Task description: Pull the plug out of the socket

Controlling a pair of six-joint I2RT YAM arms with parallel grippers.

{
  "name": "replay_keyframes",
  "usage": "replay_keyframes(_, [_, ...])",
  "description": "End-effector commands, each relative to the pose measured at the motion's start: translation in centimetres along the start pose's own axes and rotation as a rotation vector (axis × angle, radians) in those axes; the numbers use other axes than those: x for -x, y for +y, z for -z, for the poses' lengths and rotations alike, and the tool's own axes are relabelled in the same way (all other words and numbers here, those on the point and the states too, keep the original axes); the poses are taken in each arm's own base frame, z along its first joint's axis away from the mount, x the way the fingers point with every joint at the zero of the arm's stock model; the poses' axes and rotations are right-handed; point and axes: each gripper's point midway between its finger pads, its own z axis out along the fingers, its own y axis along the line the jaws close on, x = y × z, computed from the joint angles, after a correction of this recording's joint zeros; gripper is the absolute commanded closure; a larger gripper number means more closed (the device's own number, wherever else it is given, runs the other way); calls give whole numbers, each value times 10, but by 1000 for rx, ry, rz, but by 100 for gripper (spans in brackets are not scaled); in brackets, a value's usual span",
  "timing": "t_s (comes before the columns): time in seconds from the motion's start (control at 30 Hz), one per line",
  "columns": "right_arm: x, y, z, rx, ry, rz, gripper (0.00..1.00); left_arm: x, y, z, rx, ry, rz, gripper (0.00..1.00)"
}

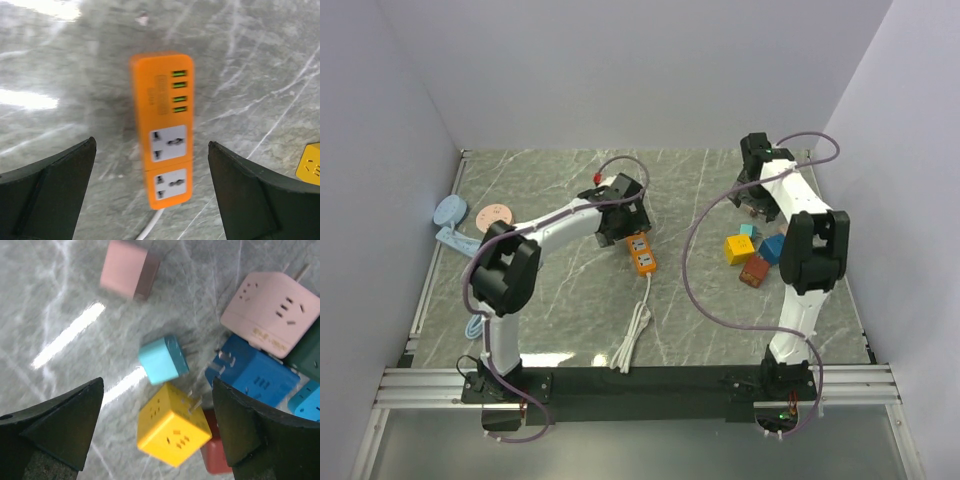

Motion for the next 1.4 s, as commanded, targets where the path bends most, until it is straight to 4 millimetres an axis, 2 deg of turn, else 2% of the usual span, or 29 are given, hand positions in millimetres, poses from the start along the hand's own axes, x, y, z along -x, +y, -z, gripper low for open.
replay_keyframes(0.0, [17, -6, 54, 109, -88, -56, 5, -3, -20, 5, 21, -21, -38, 0])
replay_keyframes(0.1, [10, -5, 71, 172, -94, -55, 4, -15, -31, -1, 21, -6, -68, 0])
replay_keyframes(0.17, [2, 0, 79, 212, -86, -42, 4, -29, -27, -10, 53, 25, -91, 1])
replay_keyframes(0.33, [-15, 2, 95, 291, -74, -31, 3, -48, 2, -23, 148, 59, -93, 1])
replay_keyframes(0.47, [-25, 1, 99, 316, -69, -23, 2, -54, 8, -32, 166, 73, -107, 1])
replay_keyframes(0.6, [-32, -1, 103, 337, -67, -19, 3, -57, 9, -37, 170, 81, -121, 19])
replay_keyframes(0.63, [-33, -1, 104, 340, -68, -21, 4, -57, 13, -36, 176, 74, -130, 35])
replay_keyframes(0.67, [-35, -4, 106, 345, -69, -22, 4, -53, 14, -35, 173, 62, -124, 46])
replay_keyframes(0.7, [-36, -3, 108, 355, -69, -21, 4, -48, 14, -29, 167, 48, -122, 59])
replay_keyframes(0.73, [-37, -3, 109, 362, -70, -21, 4, -42, 26, -30, 189, 40, -105, 91])
replay_keyframes(0.77, [-39, -5, 112, 369, -70, -21, 5, -35, 31, -28, 195, 31, -92, 99])
replay_keyframes(0.8, [-41, -5, 114, 379, -68, -21, 5, -25, 34, -21, 188, 18, -87, 99])
replay_keyframes(0.83, [-43, -4, 116, 391, -70, -17, 5, -8, 50, -20, 213, 2, -54, 99])
replay_keyframes(0.9, [-48, -2, 119, 408, -66, -8, 5, 18, 65, -8, 224, -31, -35, 99])
replay_keyframes(0.93, [-50, 0, 120, 414, -65, 0, 5, 41, 83, -5, 247, -55, 9, 99])
replay_keyframes(1.0, [-56, 3, 121, 426, -60, 13, 6, 71, 102, 8, 267, -96, 24, 99])
replay_keyframes(1.03, [-59, 6, 122, 436, -56, 21, 6, 90, 124, 11, 300, -113, 58, 99])
replay_keyframes(1.1, [-66, 9, 121, 444, -46, 35, 6, 116, 146, 18, 338, -137, 63, 99])
replay_keyframes(1.13, [-71, 11, 120, 447, -40, 42, 5, 130, 169, 20, 379, -139, 95, 99])
replay_keyframes(1.2, [-78, 16, 121, 460, -35, 57, 6, 145, 194, 20, 427, -140, 100, 99])
replay_keyframes(1.23, [-81, 19, 122, 469, -31, 62, 6, 160, 213, 23, 454, -158, 133, 99])
replay_keyframes(1.3, [-89, 24, 123, 476, -25, 84, 6, 174, 235, 25, 493, -165, 151, 99])
replay_keyframes(1.33, [-92, 26, 123, 476, -23, 92, 6, 183, 255, 28, 518, -175, 187, 99])
replay_keyframes(1.37, [-94, 28, 124, 480, -24, 99, 6, 191, 261, 28, 518, -194, 196, 99])
